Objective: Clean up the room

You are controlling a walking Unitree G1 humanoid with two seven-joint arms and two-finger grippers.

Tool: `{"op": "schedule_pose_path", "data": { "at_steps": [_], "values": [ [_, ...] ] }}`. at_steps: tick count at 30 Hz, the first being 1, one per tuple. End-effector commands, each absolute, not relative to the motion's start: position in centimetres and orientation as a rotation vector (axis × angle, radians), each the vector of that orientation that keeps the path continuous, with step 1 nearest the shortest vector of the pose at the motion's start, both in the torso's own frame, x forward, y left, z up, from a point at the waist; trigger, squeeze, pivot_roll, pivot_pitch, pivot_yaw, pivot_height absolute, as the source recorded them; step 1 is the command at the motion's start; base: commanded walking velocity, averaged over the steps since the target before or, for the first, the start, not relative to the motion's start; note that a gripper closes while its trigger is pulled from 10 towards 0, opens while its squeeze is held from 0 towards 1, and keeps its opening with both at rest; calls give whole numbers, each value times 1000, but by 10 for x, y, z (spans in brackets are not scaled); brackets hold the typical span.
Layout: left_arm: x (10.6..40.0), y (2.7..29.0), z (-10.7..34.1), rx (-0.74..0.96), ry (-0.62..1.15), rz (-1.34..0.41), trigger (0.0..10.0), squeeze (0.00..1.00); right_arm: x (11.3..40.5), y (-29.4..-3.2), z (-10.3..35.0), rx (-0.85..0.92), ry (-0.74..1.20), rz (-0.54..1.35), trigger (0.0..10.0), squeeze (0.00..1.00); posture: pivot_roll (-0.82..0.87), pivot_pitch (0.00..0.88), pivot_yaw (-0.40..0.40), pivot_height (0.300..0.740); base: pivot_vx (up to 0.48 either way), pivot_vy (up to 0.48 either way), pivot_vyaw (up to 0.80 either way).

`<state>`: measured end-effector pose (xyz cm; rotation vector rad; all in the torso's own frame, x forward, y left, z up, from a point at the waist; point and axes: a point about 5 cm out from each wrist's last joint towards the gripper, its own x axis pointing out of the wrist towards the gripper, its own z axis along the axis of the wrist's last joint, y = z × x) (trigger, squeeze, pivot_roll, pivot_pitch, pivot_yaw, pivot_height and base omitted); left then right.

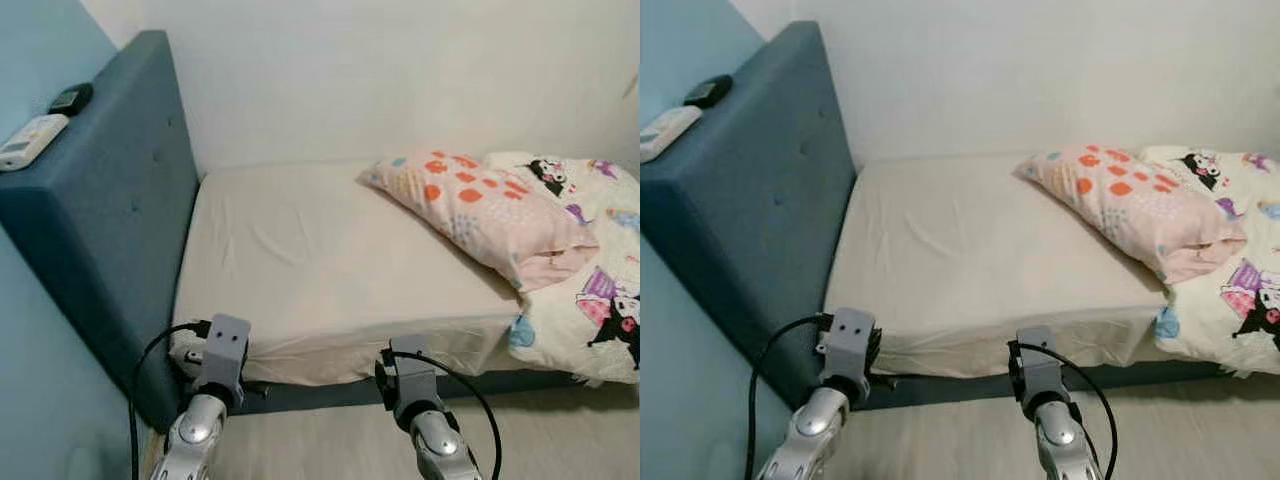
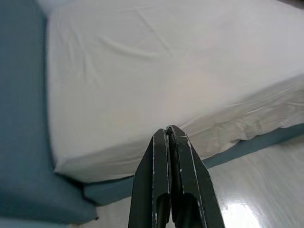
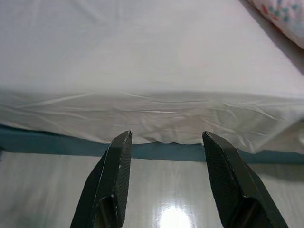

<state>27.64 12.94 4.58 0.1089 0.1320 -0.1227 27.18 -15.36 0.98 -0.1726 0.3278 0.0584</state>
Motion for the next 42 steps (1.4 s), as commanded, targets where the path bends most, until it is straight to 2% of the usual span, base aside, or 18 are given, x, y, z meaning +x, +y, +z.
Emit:
{"op": "schedule_pose_path", "data": {
  "at_steps": [1,34,42],
  "values": [
    [274,128,44,97,141,-126,10000,0,270,-154,7,-175,346,58,10000,0,21,74,-45,740,379,0,0],
    [274,131,46,91,143,-114,10000,0,273,-154,8,-173,352,59,10000,0,24,90,-50,740,354,0,0],
    [273,132,45,102,148,-111,10000,0,276,-152,10,-173,352,68,10000,0,30,103,-55,740,179,0,0]
  ]
}}
